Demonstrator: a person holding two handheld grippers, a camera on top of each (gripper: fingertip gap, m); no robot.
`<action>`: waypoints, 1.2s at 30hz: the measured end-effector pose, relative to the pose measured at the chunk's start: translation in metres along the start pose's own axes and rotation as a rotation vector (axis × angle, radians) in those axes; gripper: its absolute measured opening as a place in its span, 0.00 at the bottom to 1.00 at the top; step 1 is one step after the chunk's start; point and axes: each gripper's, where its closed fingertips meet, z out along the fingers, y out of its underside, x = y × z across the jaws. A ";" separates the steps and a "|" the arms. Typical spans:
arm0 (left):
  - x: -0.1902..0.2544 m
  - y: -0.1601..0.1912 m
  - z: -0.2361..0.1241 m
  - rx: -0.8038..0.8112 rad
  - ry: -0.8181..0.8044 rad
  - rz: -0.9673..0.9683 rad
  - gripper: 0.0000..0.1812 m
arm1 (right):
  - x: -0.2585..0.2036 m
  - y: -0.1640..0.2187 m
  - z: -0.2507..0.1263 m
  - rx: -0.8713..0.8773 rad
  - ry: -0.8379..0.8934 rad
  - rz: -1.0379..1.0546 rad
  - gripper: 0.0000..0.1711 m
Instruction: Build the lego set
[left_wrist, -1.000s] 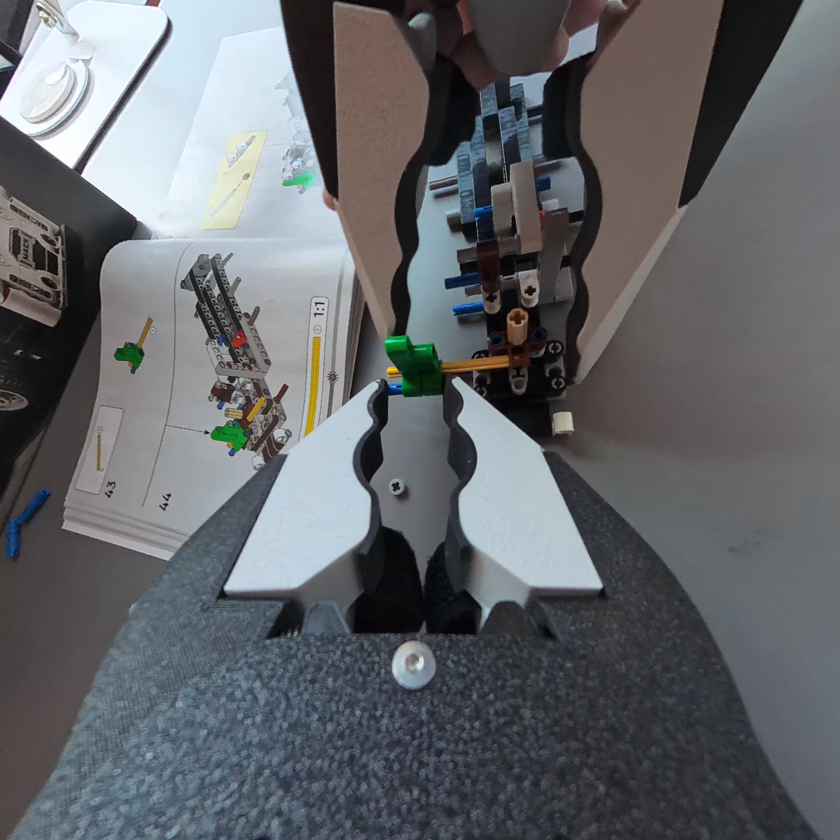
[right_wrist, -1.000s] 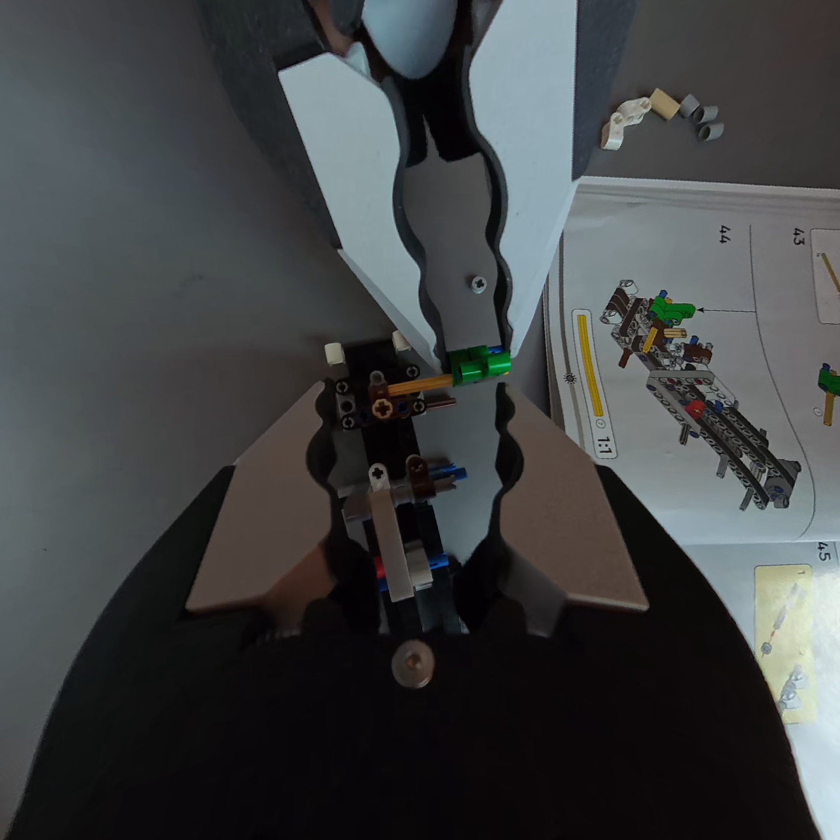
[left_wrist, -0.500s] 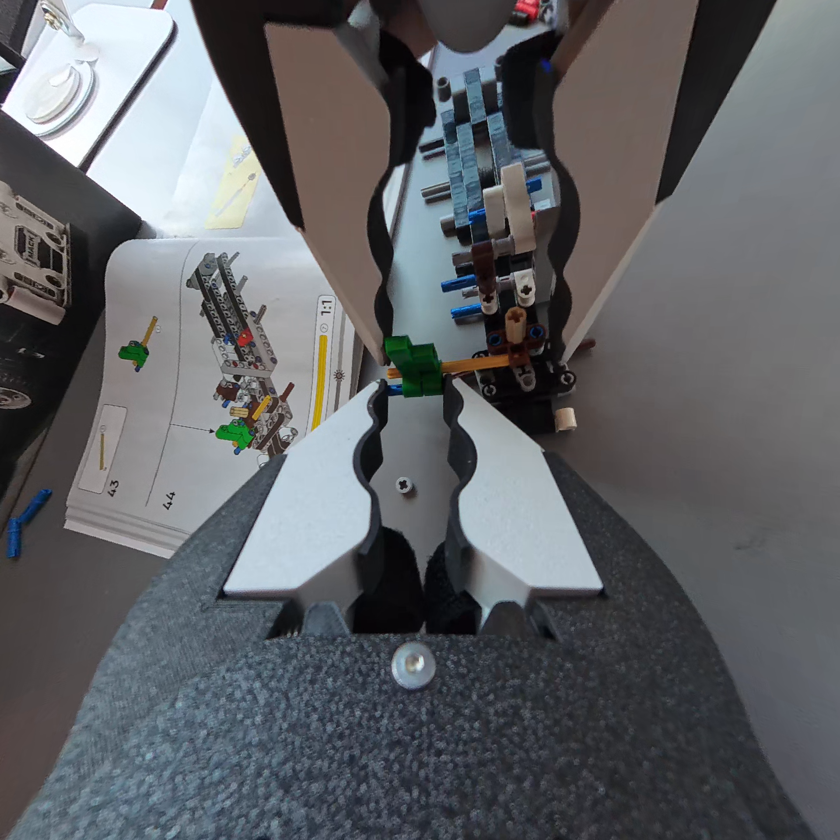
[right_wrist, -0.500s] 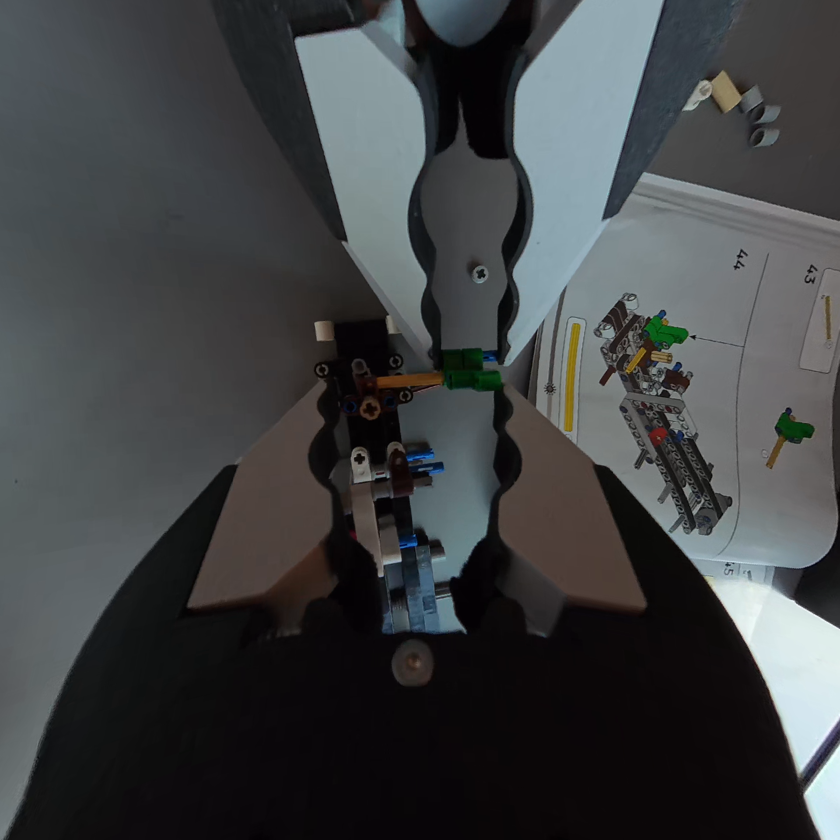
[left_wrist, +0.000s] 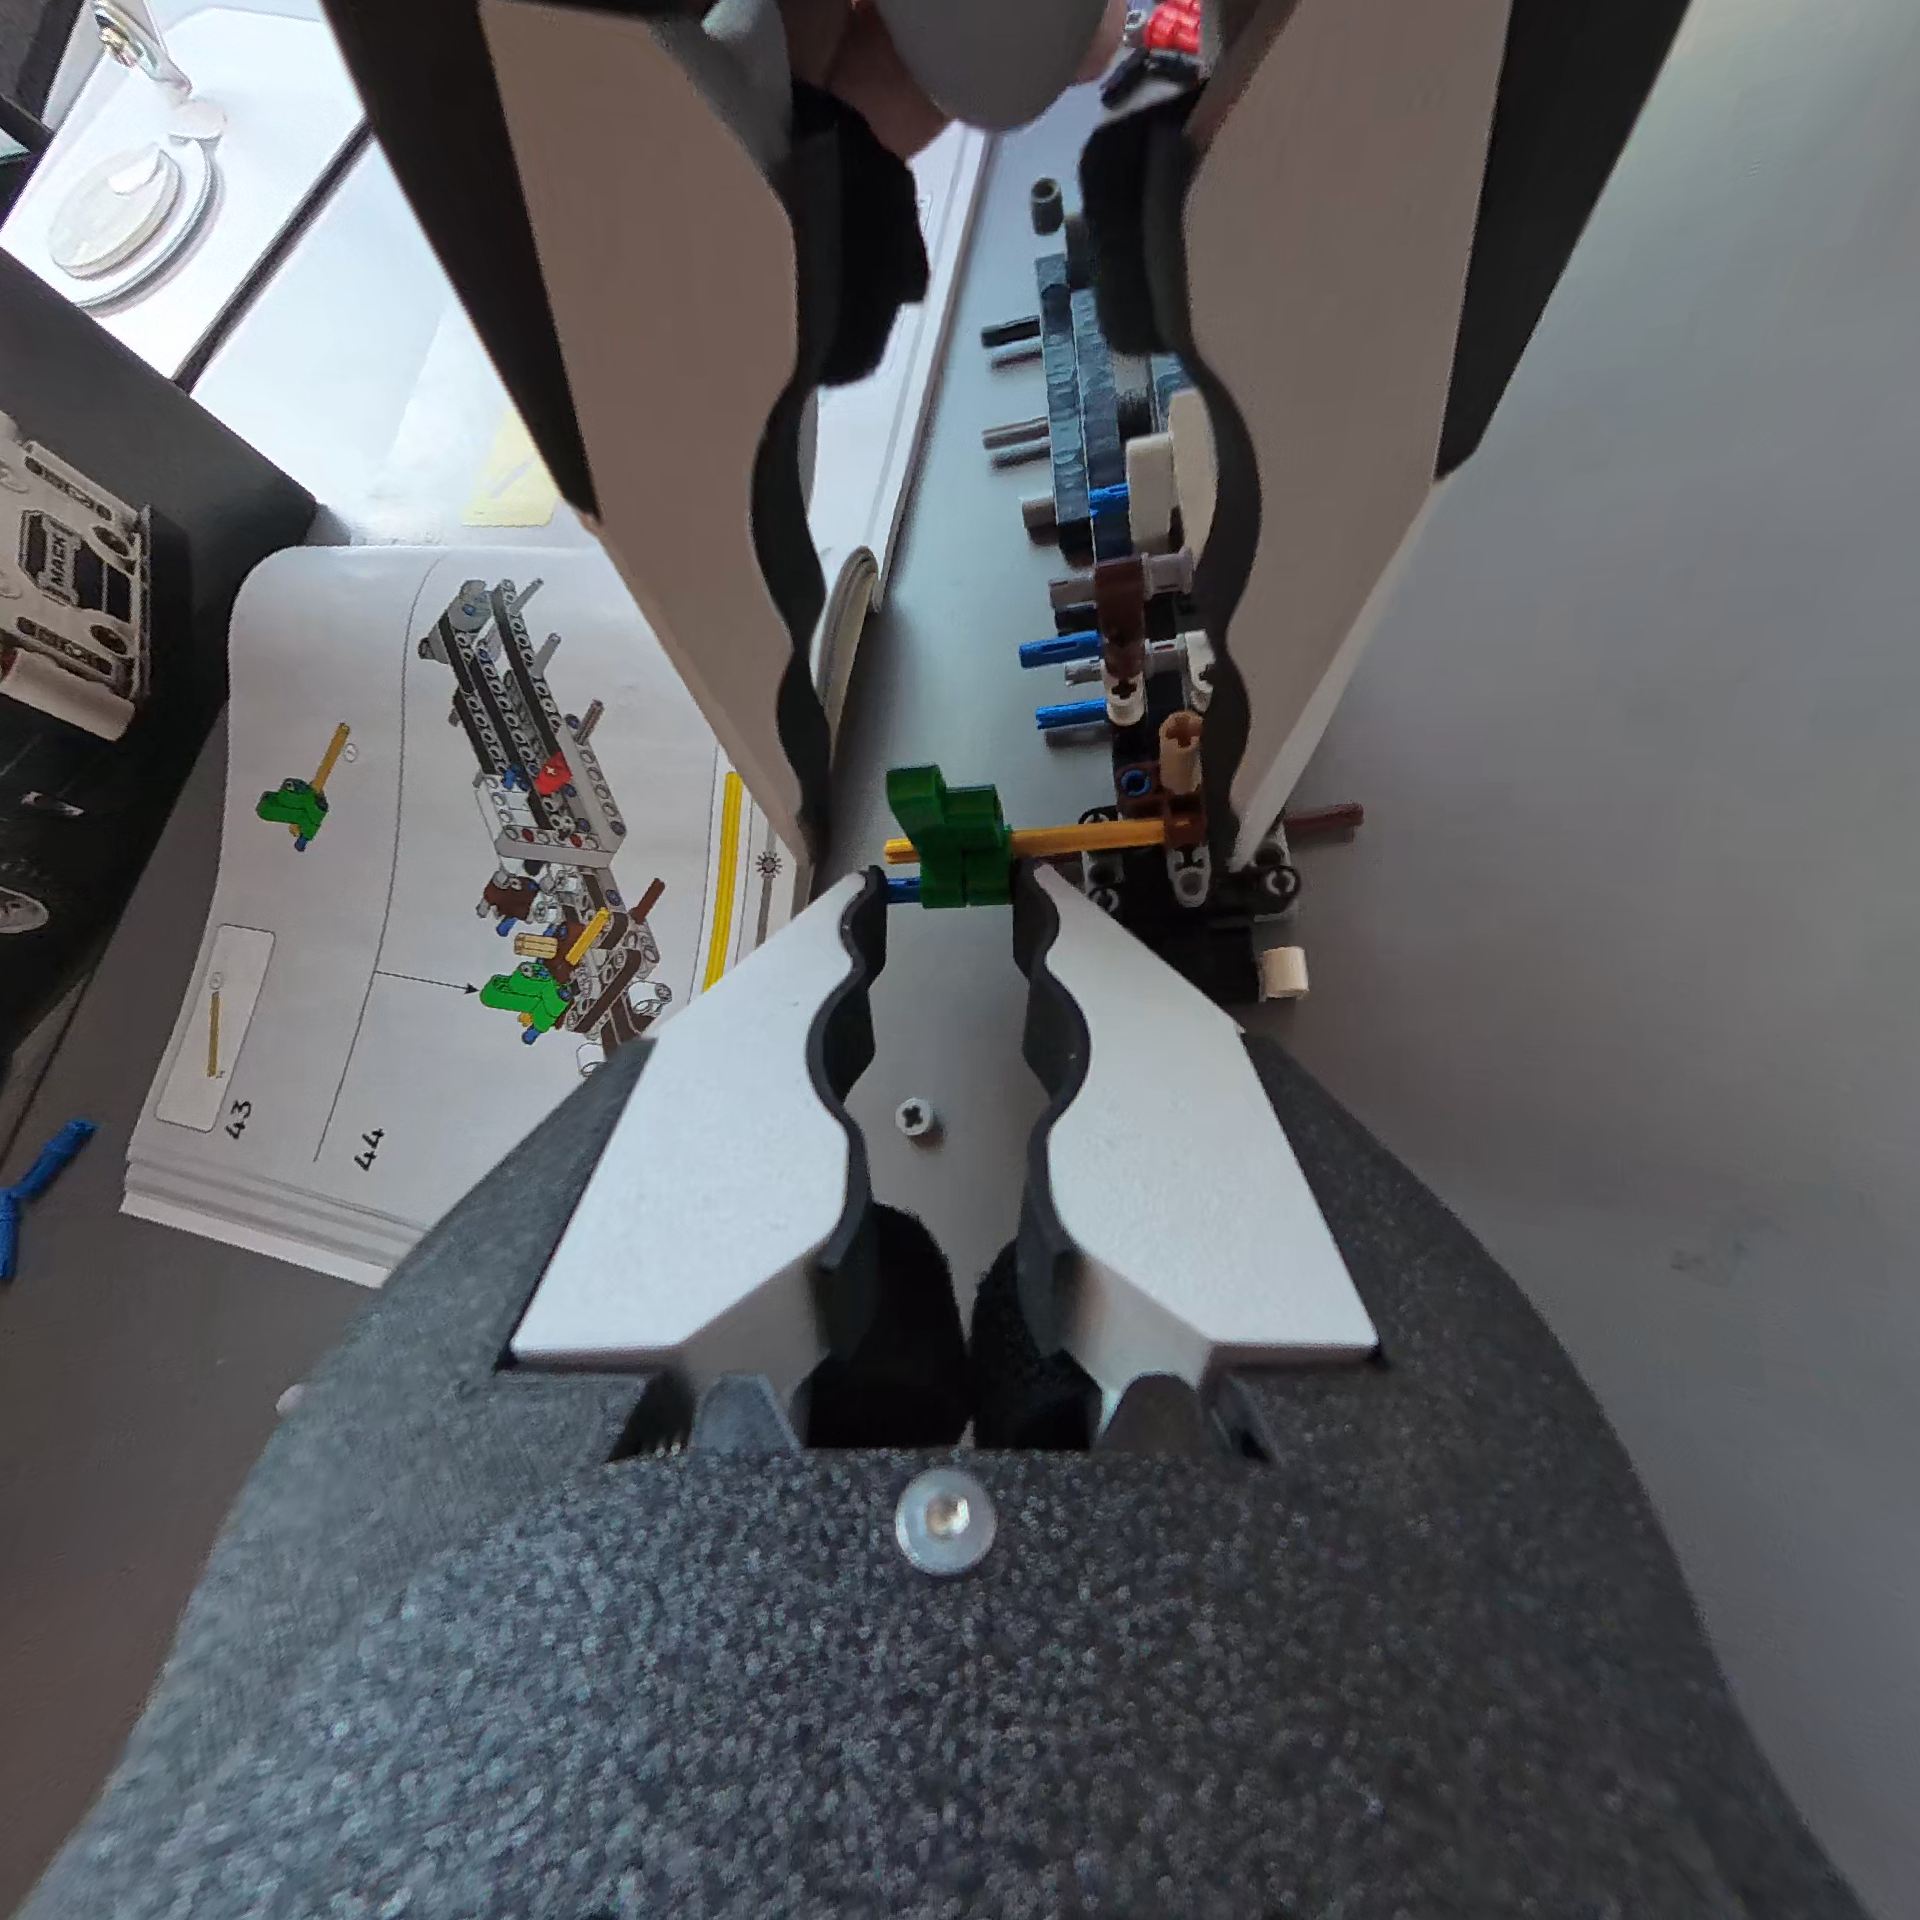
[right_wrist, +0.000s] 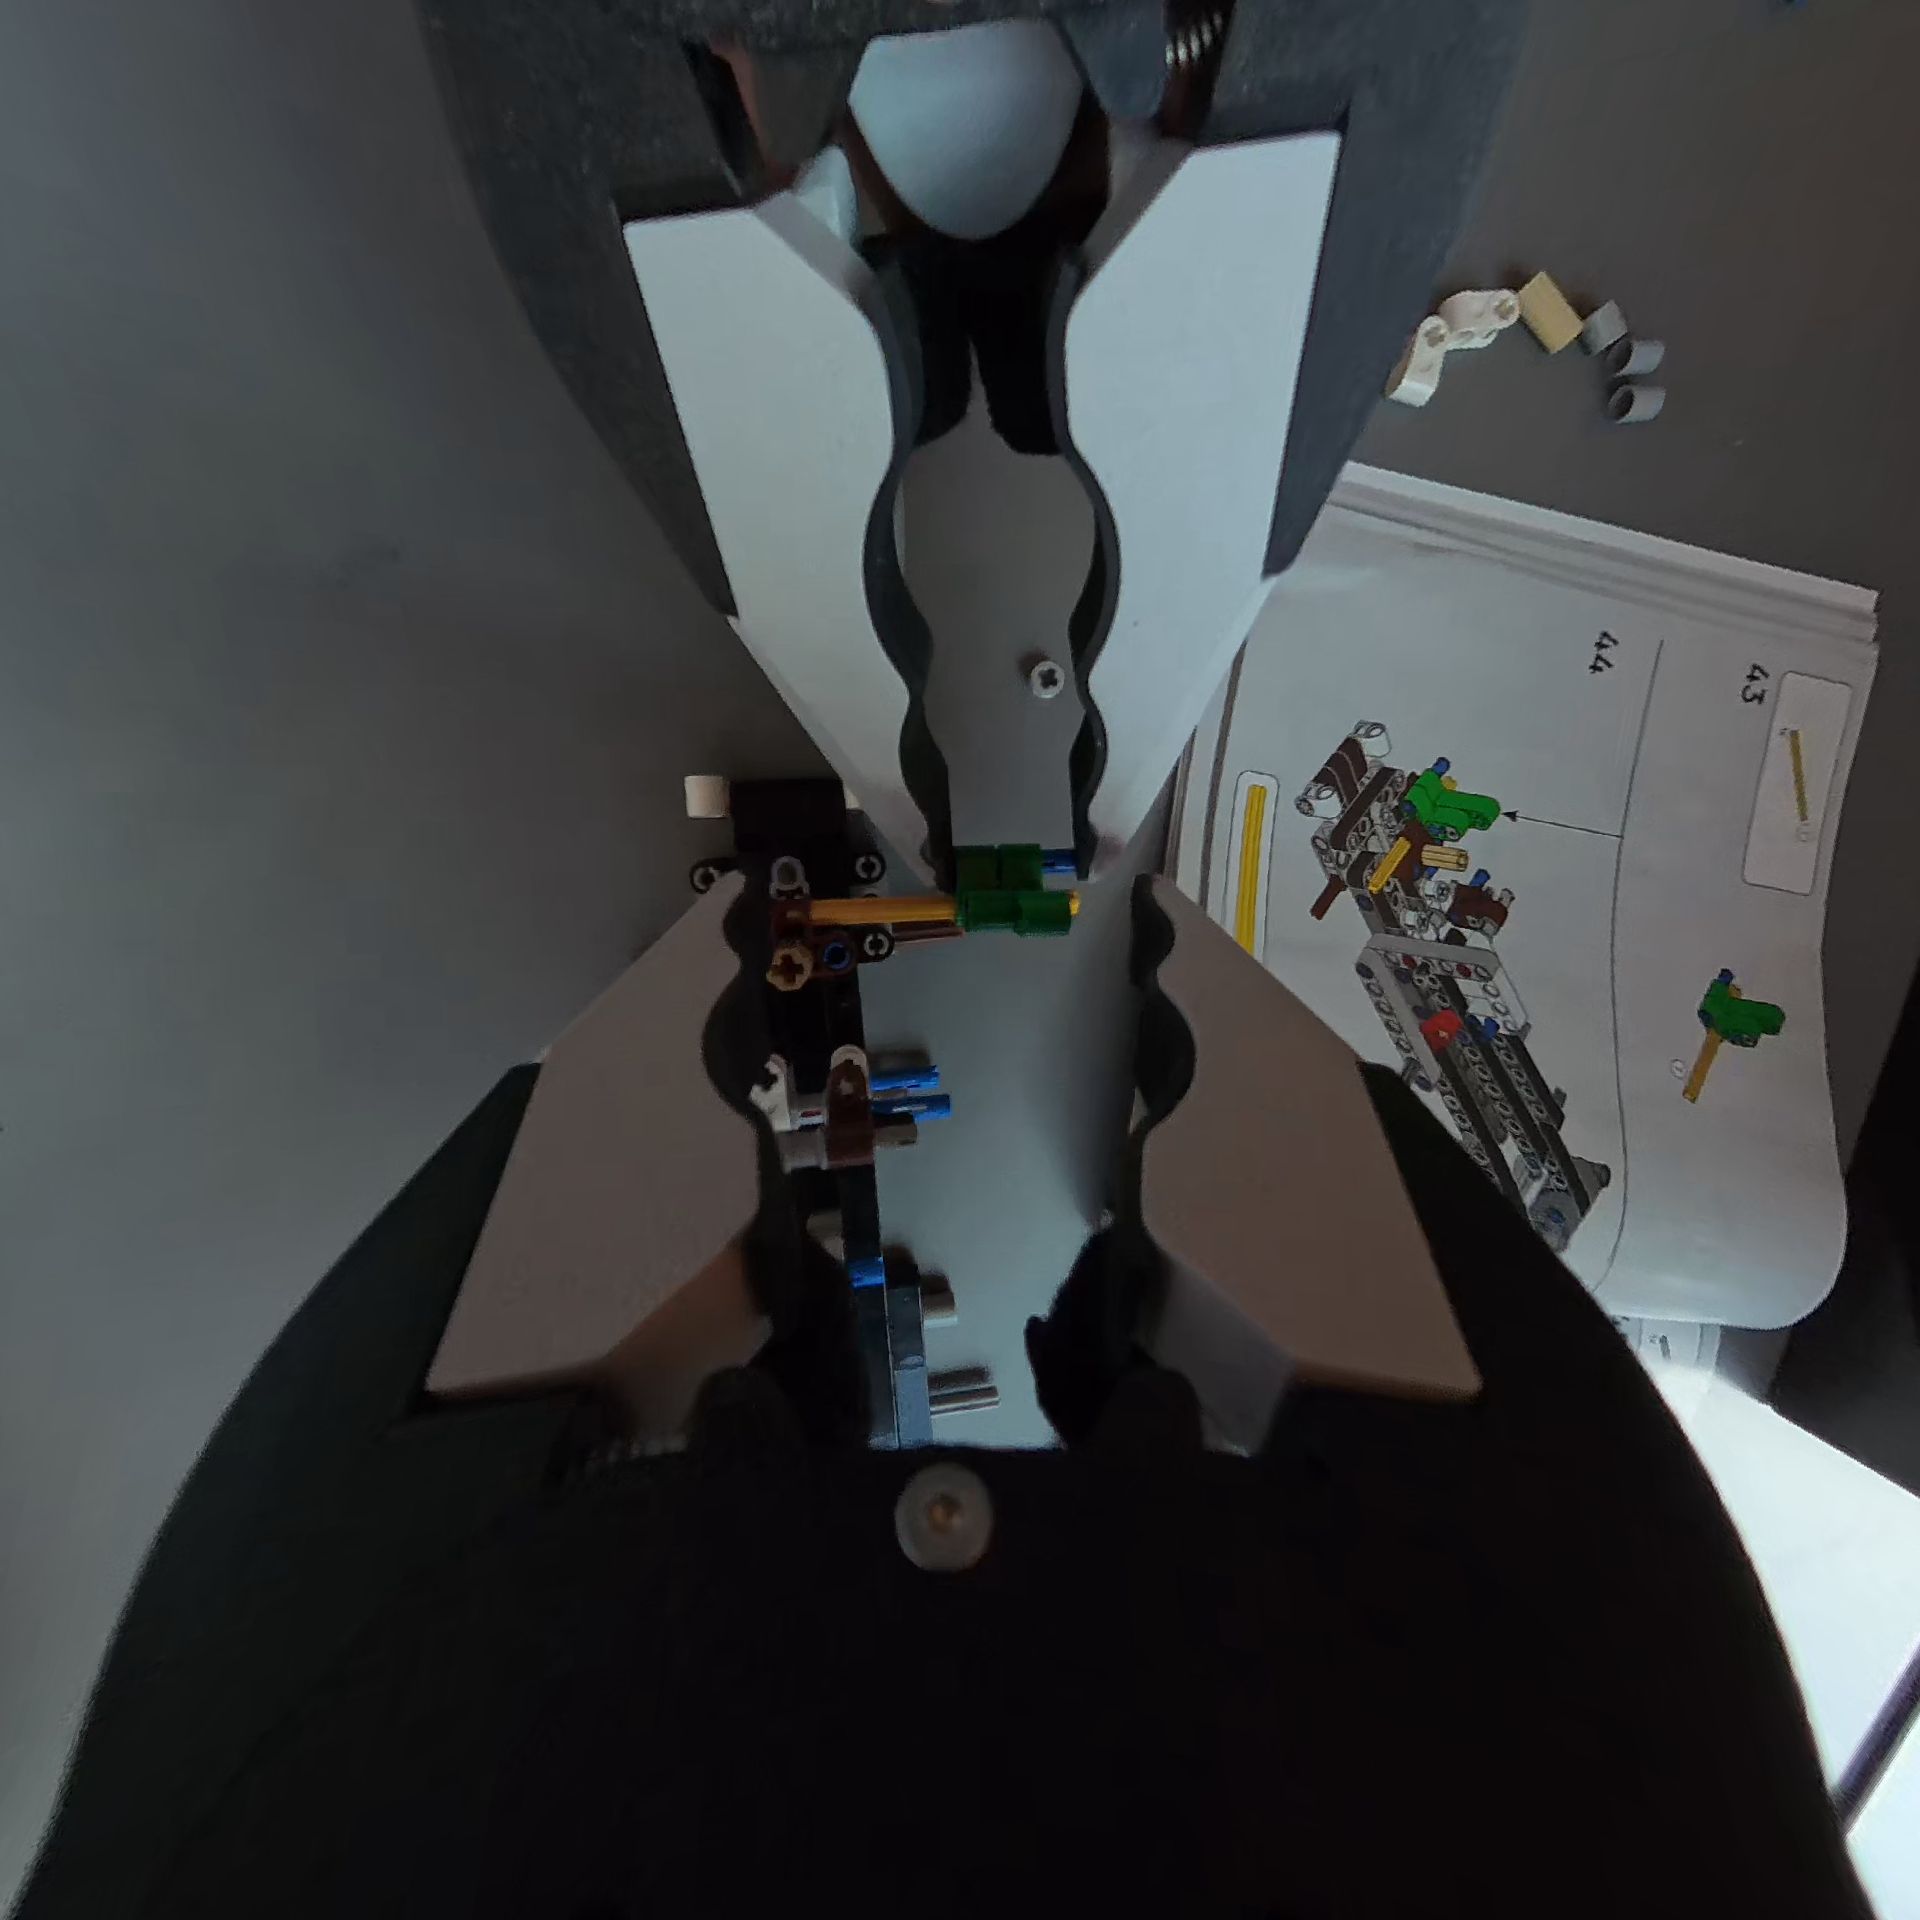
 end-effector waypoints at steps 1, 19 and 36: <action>0.001 0.000 0.000 0.001 0.001 -0.003 0.13 | -0.002 0.001 0.003 -0.010 -0.010 -0.006 0.39; -0.001 -0.002 0.001 0.038 -0.005 0.017 0.13 | -0.005 0.010 0.001 -0.119 -0.084 -0.062 0.35; -0.002 -0.002 0.003 0.037 0.003 -0.040 0.12 | -0.004 0.010 0.001 -0.111 -0.084 -0.047 0.33</action>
